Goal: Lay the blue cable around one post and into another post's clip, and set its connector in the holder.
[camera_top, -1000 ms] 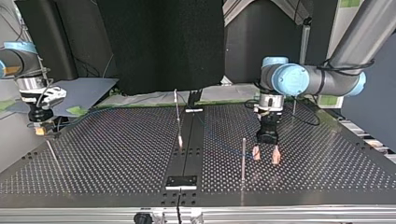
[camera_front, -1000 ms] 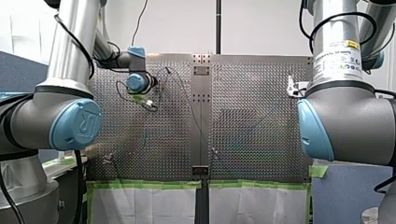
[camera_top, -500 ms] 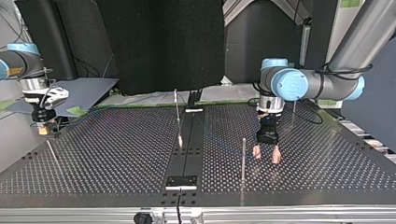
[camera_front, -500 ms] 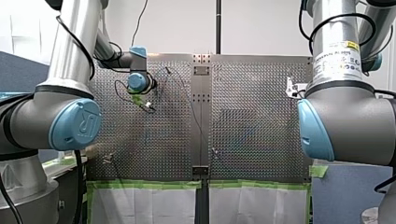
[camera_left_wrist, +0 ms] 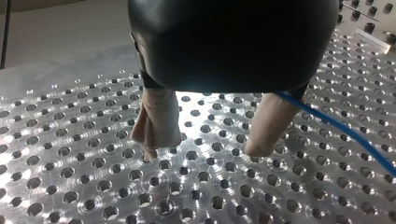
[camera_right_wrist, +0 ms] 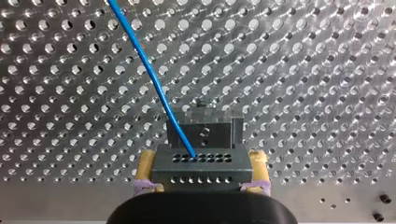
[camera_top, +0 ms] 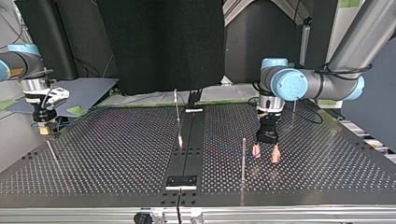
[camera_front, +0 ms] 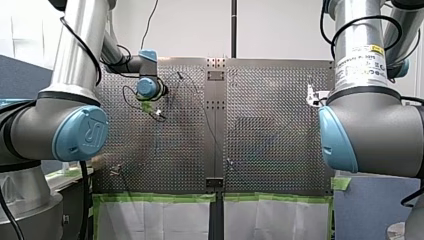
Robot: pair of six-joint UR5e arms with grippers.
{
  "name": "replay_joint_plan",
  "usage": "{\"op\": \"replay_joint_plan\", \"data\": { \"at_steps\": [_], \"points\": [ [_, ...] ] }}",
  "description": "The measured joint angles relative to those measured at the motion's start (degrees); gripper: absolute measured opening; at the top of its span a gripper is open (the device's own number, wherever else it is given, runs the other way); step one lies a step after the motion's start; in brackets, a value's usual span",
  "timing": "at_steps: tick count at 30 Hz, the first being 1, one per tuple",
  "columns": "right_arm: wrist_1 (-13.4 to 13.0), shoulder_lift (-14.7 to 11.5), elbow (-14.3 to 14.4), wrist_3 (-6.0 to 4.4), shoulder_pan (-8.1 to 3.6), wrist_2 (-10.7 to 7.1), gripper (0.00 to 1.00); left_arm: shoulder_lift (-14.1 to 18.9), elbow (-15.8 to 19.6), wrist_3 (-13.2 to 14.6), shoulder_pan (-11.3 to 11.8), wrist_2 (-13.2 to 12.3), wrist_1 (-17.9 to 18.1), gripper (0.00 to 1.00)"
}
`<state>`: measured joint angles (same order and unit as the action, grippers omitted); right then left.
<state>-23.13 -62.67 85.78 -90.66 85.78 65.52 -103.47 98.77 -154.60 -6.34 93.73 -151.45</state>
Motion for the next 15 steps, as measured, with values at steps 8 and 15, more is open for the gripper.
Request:
{"op": "replay_joint_plan", "data": {
  "at_steps": [8,15],
  "points": [
    [2.3,0.0,-1.4,0.91,0.1,-0.03,0.07,0.0,0.0,0.0,0.0,0.0,0.0,1.0],
    [2.9,0.2,-2.1,1.31,0.05,-0.1,0.07,0.0,0.0,-0.2,0.1,-0.1,0.1,1.0]
  ]
}}
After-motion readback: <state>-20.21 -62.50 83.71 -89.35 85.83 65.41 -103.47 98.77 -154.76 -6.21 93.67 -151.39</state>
